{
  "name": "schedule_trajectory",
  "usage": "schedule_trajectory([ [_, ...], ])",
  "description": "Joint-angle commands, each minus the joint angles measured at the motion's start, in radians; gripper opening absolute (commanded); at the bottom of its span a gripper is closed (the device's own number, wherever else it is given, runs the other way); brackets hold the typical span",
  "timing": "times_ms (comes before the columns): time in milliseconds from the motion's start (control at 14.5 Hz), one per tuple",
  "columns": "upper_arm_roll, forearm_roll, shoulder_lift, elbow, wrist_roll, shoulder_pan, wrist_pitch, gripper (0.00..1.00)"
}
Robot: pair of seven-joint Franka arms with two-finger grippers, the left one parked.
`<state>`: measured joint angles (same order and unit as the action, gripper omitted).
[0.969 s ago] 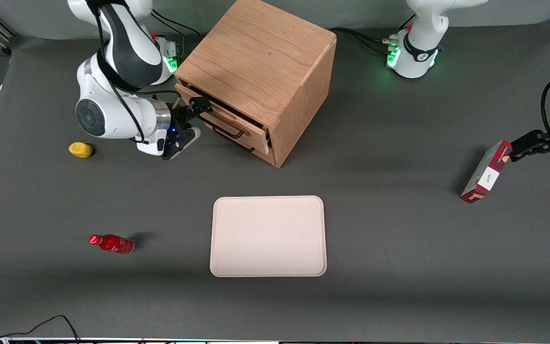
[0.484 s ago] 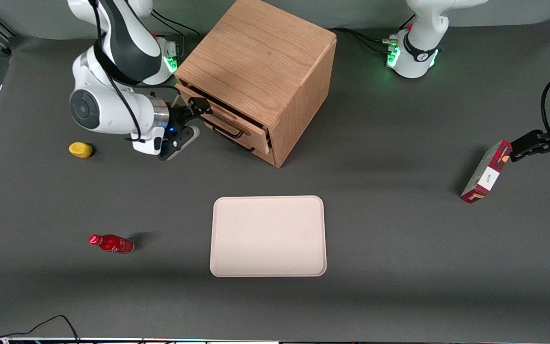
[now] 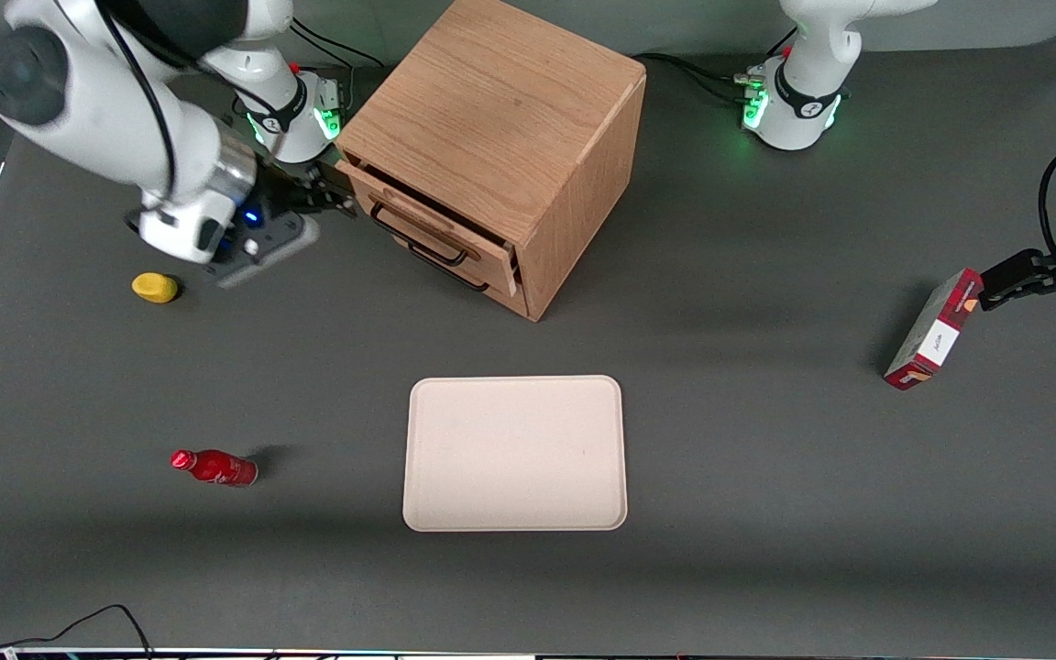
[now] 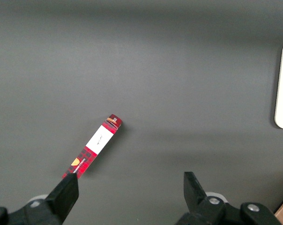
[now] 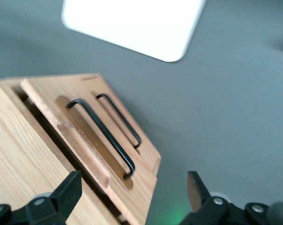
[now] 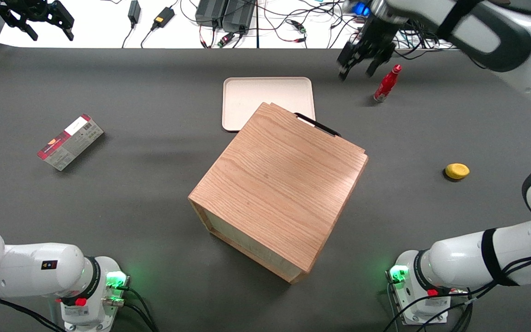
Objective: Close top drawer
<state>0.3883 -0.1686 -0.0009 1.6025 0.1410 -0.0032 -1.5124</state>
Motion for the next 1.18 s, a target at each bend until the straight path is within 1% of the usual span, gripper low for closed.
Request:
schedule_trajectory([
  [0,-0.003,0.16,-0.008,-0.174,0.155,-0.009,0.148,1.0],
  [69,-0.028,0.205,-0.026,-0.203,0.16,-0.014,0.156,1.0],
  [138,-0.07,0.221,-0.057,-0.208,0.157,-0.014,0.156,1.0],
  [277,-0.173,0.209,-0.115,-0.197,0.146,-0.014,0.178,1.0],
  [346,-0.224,0.207,-0.132,-0.191,0.144,-0.012,0.217,1.0],
  [415,-0.253,0.207,-0.157,-0.161,0.144,-0.014,0.222,1.0],
  [484,-0.287,0.205,-0.177,-0.104,0.143,-0.014,0.195,1.0],
  [553,-0.32,0.196,-0.218,-0.031,0.14,-0.015,0.132,1.0],
  [692,-0.336,0.178,-0.305,0.129,0.134,-0.015,0.023,1.0],
  [761,-0.336,0.178,-0.315,0.157,0.115,-0.015,0.006,1.0],
  [1107,-0.336,0.181,-0.278,0.126,0.094,-0.015,0.012,1.0],
])
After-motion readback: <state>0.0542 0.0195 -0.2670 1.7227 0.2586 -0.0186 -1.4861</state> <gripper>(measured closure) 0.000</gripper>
